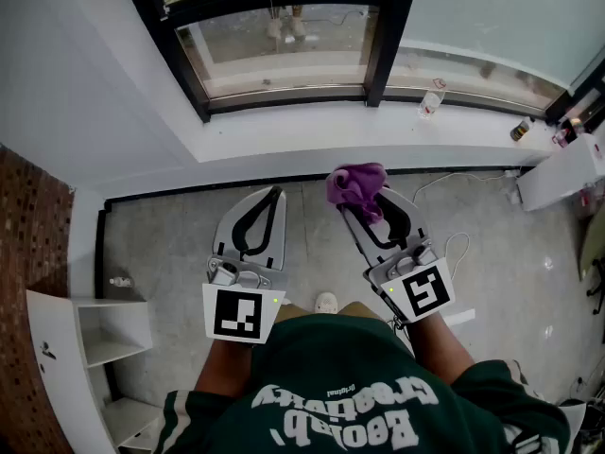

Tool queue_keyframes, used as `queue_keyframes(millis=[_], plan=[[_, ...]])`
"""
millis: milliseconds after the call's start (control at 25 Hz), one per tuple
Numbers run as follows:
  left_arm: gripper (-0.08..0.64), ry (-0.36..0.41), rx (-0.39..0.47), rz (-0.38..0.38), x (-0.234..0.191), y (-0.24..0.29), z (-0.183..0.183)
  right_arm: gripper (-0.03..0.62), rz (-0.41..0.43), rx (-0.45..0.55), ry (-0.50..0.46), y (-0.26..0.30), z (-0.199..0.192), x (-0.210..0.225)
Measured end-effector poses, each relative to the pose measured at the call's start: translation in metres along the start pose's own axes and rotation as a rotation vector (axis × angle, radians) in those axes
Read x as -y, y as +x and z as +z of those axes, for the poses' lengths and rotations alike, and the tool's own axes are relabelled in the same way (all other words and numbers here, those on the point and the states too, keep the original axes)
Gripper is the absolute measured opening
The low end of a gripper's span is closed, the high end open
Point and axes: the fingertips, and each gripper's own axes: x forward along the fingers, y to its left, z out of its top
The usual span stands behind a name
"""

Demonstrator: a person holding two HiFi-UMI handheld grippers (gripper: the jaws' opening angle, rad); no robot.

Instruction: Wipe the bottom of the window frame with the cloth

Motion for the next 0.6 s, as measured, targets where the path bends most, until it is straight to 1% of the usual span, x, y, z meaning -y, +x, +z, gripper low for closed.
queue_keyframes(millis=[120,280,600], plan=[[0.011,0.0,-0.003,-0.002,0.0054,-0.0016,-0.0011,0.163,0.005,-0.007,-0.004,-0.0005,-0.0016,-0.0015],[0.011,-0.019,-0.017,0.008,0.0037,-0.0028,-0.0053,0.163,0.009,-0.015,-0.007,-0.0003,-0.0022,-0.0028],[0.011,-0.014,-0.041,0.015,-0.0007,0.0021,-0.0089,0.163,0.018,-0.008,0.032,0.0006,-0.0006,-0.0012]])
